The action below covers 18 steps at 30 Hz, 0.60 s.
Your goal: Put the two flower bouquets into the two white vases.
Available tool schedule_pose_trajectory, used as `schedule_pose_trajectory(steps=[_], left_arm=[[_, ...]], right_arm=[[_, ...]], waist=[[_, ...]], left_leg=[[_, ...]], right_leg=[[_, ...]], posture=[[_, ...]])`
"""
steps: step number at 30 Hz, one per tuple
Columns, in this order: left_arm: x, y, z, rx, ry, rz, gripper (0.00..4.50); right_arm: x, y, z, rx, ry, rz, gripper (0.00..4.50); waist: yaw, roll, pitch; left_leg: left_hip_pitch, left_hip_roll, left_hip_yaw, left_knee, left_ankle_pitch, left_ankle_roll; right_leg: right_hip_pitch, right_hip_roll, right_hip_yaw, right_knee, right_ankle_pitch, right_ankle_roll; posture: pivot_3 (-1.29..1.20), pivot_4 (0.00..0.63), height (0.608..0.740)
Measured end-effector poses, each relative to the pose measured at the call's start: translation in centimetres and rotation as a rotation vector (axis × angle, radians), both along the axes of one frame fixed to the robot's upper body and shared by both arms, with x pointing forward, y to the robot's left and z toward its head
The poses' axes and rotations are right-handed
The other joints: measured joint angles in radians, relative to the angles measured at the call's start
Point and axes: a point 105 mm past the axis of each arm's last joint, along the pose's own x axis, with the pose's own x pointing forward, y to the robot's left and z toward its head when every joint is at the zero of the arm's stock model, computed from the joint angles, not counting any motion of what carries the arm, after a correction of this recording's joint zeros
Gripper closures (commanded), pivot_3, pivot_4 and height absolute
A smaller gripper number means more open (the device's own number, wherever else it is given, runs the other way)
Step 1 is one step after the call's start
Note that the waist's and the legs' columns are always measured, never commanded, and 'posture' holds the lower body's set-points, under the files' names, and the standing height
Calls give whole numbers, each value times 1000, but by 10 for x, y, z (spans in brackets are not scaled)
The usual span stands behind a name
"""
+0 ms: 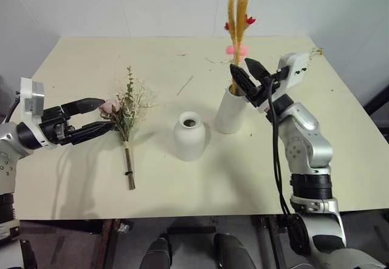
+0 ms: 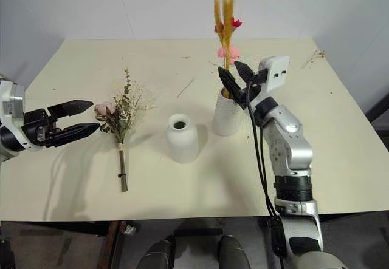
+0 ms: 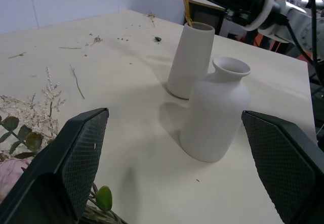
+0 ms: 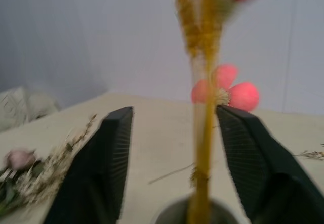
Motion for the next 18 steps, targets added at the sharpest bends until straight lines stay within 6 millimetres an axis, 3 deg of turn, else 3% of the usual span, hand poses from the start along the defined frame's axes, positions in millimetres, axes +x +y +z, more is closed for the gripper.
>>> schedule_pose_trajectory(steps=[2, 3, 9, 18], left_arm=[[0, 0, 0, 0, 0, -2, 0], [1, -2, 0, 2, 0, -7, 0], [8, -8, 4, -6, -18, -3, 0], [29, -13, -15, -42, 131, 258, 0]], right_arm=[[-6, -4, -2, -48, 11, 19, 158], [-11, -6, -3, -85, 17, 34, 37], [-36, -29, -4, -322, 71, 109, 37], [-84, -39, -21, -543, 262, 369, 37]], waist=[[1, 0, 0], [2, 0, 0], [12, 0, 0], [22, -1, 0]], left_leg=[[0, 0, 0, 0, 0, 0], [0, 0, 0, 0, 0, 0], [0, 0, 1, 1, 0, 0], [0, 2, 3, 3, -1, 0]], right_leg=[[0, 0, 0, 0, 0, 0], [0, 0, 0, 0, 0, 0], [1, 0, 0, -2, 0, 0], [2, 1, 2, -3, 0, 0]], posture=[[0, 150, 740], [0, 150, 740], [0, 150, 740], [0, 150, 740]])
